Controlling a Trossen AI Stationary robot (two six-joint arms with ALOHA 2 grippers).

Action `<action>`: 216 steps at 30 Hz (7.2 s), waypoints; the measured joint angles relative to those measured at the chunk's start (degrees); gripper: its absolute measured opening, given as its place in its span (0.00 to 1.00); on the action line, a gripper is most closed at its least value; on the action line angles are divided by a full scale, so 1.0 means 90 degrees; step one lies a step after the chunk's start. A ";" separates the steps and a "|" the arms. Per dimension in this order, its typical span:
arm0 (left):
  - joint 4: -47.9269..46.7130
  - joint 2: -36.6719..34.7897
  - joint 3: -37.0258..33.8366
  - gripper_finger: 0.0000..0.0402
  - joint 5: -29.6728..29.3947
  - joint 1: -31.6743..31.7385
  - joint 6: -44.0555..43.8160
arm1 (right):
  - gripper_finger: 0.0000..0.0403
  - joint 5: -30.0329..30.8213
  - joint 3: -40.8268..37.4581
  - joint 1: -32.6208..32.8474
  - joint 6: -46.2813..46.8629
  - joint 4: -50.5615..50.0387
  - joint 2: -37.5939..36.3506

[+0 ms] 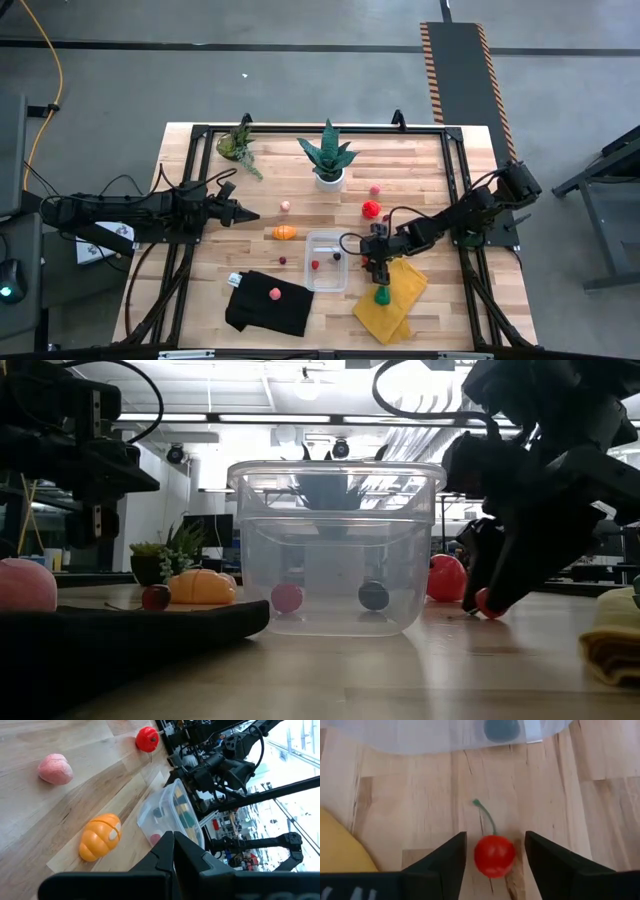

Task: Pick and placing Produce into tupperware
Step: Put the bottom right cherry into the transparent container

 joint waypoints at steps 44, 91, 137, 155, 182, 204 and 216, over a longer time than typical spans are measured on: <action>0.0005 0.0000 0.0001 0.00 0.0005 -0.0002 0.0004 | 0.24 -0.0257 -0.0011 0.0006 0.0547 -0.0315 -0.0250; 0.0005 0.0000 0.0002 0.00 0.0002 -0.0002 0.0084 | 0.23 0.0146 0.0272 -0.0876 0.0632 0.3889 -0.3699; 0.0005 0.0001 0.0002 0.00 0.0002 -0.0001 0.0108 | 0.23 -0.0155 0.9587 -0.1736 -0.1987 -0.8124 0.0951; 0.0005 0.0000 0.0001 0.00 0.0005 0.0000 0.0181 | 0.23 -0.0946 0.9586 -0.1470 -0.2310 -0.8680 0.2580; 0.0044 0.0000 0.0002 0.00 0.0299 0.0000 0.0660 | 0.23 -0.1652 0.8257 -0.1185 -0.1338 -0.7383 0.2956; 0.0090 0.0000 0.0000 0.00 0.0736 -0.0001 0.0825 | 0.23 -0.1849 0.6454 -0.0913 -0.0309 -0.5524 0.2955; 0.0100 0.0002 0.0002 0.00 0.0894 0.0000 0.0825 | 0.25 -0.1796 0.6342 -0.0904 -0.0260 -0.5104 0.2953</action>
